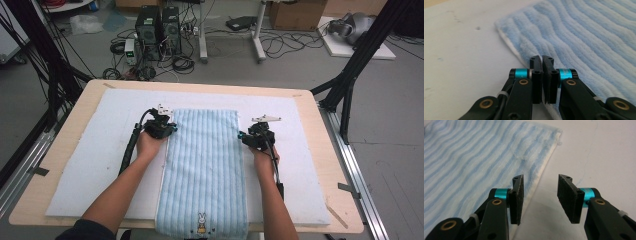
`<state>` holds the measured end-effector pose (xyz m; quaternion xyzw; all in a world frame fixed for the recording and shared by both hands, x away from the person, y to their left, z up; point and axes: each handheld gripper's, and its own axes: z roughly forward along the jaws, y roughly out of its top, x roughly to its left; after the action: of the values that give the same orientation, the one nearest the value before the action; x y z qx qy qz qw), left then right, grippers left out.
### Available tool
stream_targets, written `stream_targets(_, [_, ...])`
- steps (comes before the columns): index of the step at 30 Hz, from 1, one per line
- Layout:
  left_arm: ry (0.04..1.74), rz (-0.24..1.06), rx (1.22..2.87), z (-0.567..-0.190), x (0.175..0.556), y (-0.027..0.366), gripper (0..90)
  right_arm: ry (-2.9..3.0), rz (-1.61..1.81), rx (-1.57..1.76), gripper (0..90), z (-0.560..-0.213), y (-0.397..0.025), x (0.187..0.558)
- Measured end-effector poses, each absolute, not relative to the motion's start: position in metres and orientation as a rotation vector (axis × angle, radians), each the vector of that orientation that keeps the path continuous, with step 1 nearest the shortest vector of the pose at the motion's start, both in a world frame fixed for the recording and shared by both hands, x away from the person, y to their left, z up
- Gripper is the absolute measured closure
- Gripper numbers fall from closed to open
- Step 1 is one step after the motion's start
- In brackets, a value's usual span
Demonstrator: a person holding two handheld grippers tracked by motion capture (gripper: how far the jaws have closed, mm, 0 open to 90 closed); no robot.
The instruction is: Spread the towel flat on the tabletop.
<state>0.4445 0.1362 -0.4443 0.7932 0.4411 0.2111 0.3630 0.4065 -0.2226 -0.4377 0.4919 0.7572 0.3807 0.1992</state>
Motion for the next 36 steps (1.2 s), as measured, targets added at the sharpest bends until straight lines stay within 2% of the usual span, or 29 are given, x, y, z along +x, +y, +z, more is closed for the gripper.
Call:
stream_targets(3, [1.153, 0.544, 2.023, -0.445, 0.446, 0.139, 83.3, 2.169, 1.094, 1.342, 57.4, -0.434, -0.217, 0.402])
stream_targets(5, [1.187, 0.535, 2.007, -0.445, 0.446, 0.141, 67.8, 2.214, 1.086, 1.308, 58.7, -0.435, -0.209, 0.401])
stream_targets(8, [1.207, 0.476, 2.003, -0.443, 0.445, 0.146, 54.4, 2.257, 0.941, 1.281, 60.8, -0.443, -0.198, 0.403])
stream_targets(9, [1.195, 0.471, 2.004, -0.443, 0.444, 0.147, 54.0, 2.248, 0.95, 1.29, 63.7, -0.443, -0.198, 0.403])
stream_targets(12, [1.186, 0.484, 1.931, -0.446, 0.436, 0.152, 58.0, 2.252, 0.926, 1.241, 81.1, -0.443, -0.194, 0.404])
stream_targets(13, [1.186, 0.459, 1.949, -0.448, 0.436, 0.154, 58.6, 2.252, 0.92, 1.222, 83.6, -0.444, -0.192, 0.404])
stream_targets(15, [1.179, 0.448, 1.93, -0.449, 0.435, 0.156, 62.2, 2.239, 0.899, 1.208, 83.4, -0.444, -0.189, 0.404])
stream_targets(16, [1.167, 0.418, 1.918, -0.45, 0.434, 0.156, 70.9, 2.225, 0.899, 1.224, 80.9, -0.444, -0.189, 0.404])
stream_targets(18, [1.136, 0.449, 1.95, -0.451, 0.433, 0.153, 75.5, 2.203, 0.907, 1.253, 75.2, -0.445, -0.192, 0.405])
stream_targets(19, [1.124, 0.442, 1.954, -0.451, 0.433, 0.152, 80.7, 2.205, 0.915, 1.259, 74.2, -0.445, -0.193, 0.406])
stream_targets(21, [1.111, 0.458, 1.968, -0.451, 0.433, 0.149, 85.8, 2.203, 0.918, 1.263, 75.0, -0.445, -0.194, 0.406])
stream_targets(24, [1.124, 0.472, 1.959, -0.451, 0.433, 0.149, 86.9, 2.22, 0.915, 1.24, 82.2, -0.445, -0.192, 0.406])
stream_targets(27, [1.144, 0.494, 1.948, -0.451, 0.436, 0.15, 87.2, 2.211, 0.913, 1.239, 84.1, -0.445, -0.192, 0.406])
stream_targets(29, [1.142, 0.496, 1.953, -0.451, 0.436, 0.15, 87.0, 2.197, 0.921, 1.253, 81.5, -0.446, -0.194, 0.408])
stream_targets(30, [1.144, 0.5, 1.947, -0.451, 0.436, 0.15, 86.0, 2.188, 0.918, 1.264, 76.9, -0.446, -0.194, 0.408])
stream_targets(31, [1.148, 0.49, 1.937, -0.45, 0.435, 0.151, 81.6, 2.178, 0.913, 1.272, 73.6, -0.445, -0.195, 0.407])
stream_targets(34, [1.191, 0.477, 1.897, -0.449, 0.435, 0.157, 55.7, 2.181, 0.919, 1.273, 61.4, -0.443, -0.201, 0.405])
stream_targets(36, [1.181, 0.481, 1.882, -0.447, 0.431, 0.162, 48.2, 2.156, 0.948, 1.3, 49.4, -0.439, -0.206, 0.404])
